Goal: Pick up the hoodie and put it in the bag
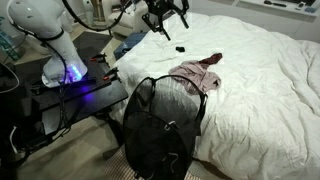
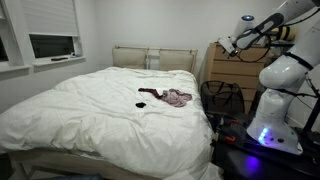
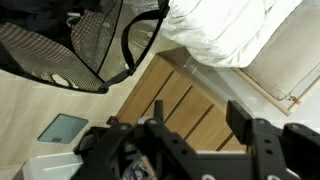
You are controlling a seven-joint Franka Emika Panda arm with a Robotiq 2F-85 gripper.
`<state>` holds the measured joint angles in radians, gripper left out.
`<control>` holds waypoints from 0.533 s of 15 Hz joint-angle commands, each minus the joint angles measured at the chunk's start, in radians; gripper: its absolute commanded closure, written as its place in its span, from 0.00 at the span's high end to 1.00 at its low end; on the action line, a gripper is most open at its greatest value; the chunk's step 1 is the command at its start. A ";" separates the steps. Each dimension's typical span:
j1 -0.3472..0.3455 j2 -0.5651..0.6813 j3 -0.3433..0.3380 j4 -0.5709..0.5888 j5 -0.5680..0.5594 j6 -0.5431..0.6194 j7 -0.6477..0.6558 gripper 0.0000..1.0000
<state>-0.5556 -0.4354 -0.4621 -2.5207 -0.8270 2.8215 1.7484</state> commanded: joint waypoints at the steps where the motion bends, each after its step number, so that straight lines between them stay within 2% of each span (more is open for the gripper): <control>1: -0.042 0.022 0.069 0.006 0.099 -0.009 -0.090 0.98; 3: -0.030 0.027 0.095 -0.008 0.168 -0.010 -0.167 1.00; 6: 0.019 0.034 0.132 -0.030 0.345 -0.046 -0.318 1.00; 8: 0.066 0.034 0.148 -0.036 0.495 -0.117 -0.422 1.00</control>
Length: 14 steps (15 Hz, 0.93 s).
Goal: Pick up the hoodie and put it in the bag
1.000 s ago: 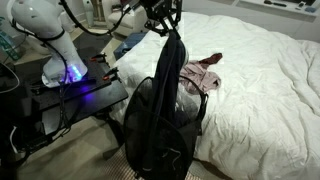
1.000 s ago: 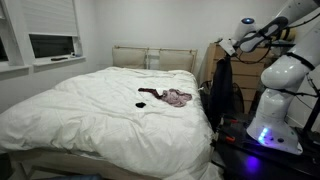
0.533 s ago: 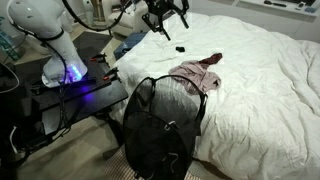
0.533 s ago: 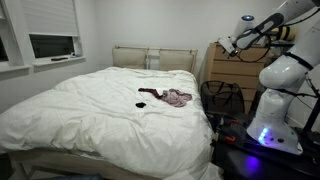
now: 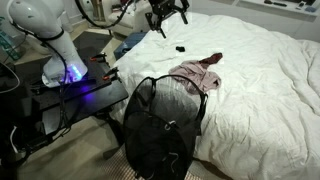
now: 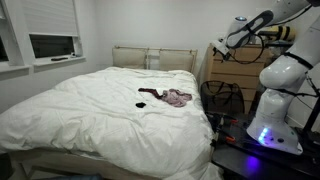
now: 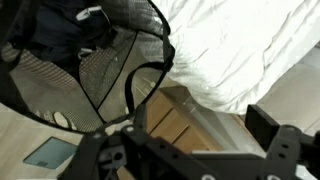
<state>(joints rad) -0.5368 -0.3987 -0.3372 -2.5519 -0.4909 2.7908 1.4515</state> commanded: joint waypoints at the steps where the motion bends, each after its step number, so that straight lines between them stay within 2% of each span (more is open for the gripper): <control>1: 0.079 -0.002 0.020 0.002 0.242 -0.145 -0.187 1.00; 4: 0.105 0.005 0.034 0.038 0.387 -0.328 -0.303 1.00; 7: 0.088 0.001 0.055 0.055 0.406 -0.433 -0.328 1.00; 8: 0.075 0.006 0.064 0.032 0.390 -0.369 -0.304 1.00; 14: 0.077 0.006 0.065 0.040 0.391 -0.403 -0.304 1.00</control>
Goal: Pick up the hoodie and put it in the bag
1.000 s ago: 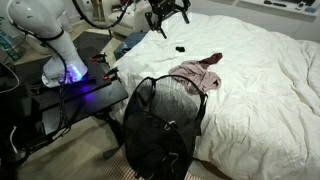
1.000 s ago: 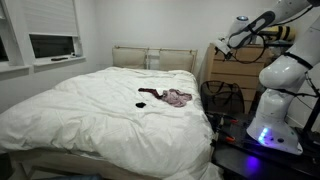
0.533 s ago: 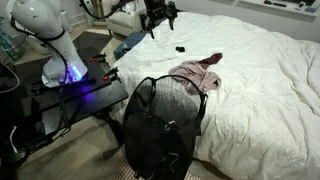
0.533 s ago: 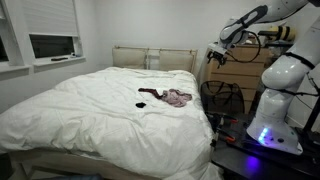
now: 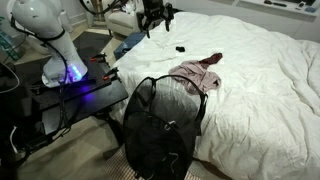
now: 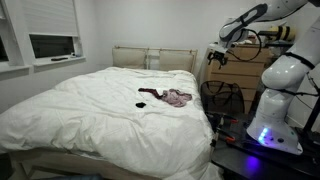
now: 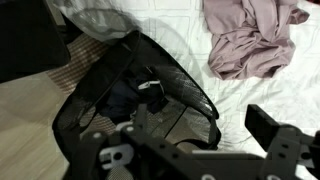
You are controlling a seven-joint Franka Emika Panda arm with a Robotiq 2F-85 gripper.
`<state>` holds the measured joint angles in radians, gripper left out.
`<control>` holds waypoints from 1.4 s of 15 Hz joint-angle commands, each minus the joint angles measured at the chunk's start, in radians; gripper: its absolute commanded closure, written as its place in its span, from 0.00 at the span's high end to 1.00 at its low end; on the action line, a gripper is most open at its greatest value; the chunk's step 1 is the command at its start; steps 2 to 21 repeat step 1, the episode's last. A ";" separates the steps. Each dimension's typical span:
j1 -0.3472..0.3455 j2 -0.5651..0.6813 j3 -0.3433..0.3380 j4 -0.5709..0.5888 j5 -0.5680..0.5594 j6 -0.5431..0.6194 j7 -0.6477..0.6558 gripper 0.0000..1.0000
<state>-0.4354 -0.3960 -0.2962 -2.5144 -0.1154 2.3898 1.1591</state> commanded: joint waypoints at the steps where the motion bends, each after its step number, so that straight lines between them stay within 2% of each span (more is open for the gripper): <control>1: -0.025 0.003 0.024 0.003 0.015 -0.003 -0.012 1.00; 21: -0.025 0.003 0.024 0.003 0.015 -0.003 -0.012 1.00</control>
